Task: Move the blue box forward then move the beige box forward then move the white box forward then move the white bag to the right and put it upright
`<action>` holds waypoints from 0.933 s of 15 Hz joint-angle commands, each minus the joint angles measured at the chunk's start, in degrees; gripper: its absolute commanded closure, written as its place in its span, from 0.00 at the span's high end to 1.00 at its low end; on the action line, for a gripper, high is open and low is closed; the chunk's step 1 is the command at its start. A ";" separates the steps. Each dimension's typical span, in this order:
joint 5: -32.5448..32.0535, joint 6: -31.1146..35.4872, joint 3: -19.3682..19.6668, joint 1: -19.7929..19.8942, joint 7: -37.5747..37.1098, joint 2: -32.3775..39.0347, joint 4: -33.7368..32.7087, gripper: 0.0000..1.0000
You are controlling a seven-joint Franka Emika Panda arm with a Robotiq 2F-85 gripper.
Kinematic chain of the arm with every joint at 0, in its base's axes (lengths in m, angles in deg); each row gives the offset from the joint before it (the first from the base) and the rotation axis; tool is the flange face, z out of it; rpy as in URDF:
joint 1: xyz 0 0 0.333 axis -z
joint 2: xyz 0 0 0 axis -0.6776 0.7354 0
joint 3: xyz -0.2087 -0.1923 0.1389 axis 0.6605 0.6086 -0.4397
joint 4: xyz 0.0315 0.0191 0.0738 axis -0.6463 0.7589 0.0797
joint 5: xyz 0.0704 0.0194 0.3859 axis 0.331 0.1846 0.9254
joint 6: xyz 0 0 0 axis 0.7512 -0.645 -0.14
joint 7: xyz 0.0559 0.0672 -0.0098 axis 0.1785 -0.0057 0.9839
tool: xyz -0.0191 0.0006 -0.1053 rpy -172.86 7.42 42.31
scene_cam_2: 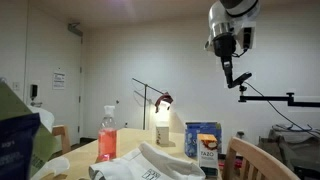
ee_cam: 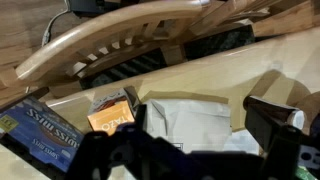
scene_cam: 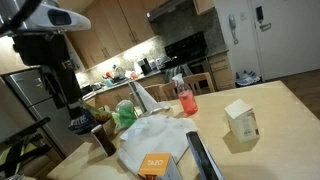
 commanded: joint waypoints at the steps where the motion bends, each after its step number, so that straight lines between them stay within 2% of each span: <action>1: 0.41 -0.17 -1.38 1.52 0.38 0.13 -0.10 1.00; 7: 2.06 4.19 -2.39 1.28 0.41 1.49 -2.29 1.00; 14: 6.60 11.33 -2.10 1.27 2.25 10.52 -10.68 1.00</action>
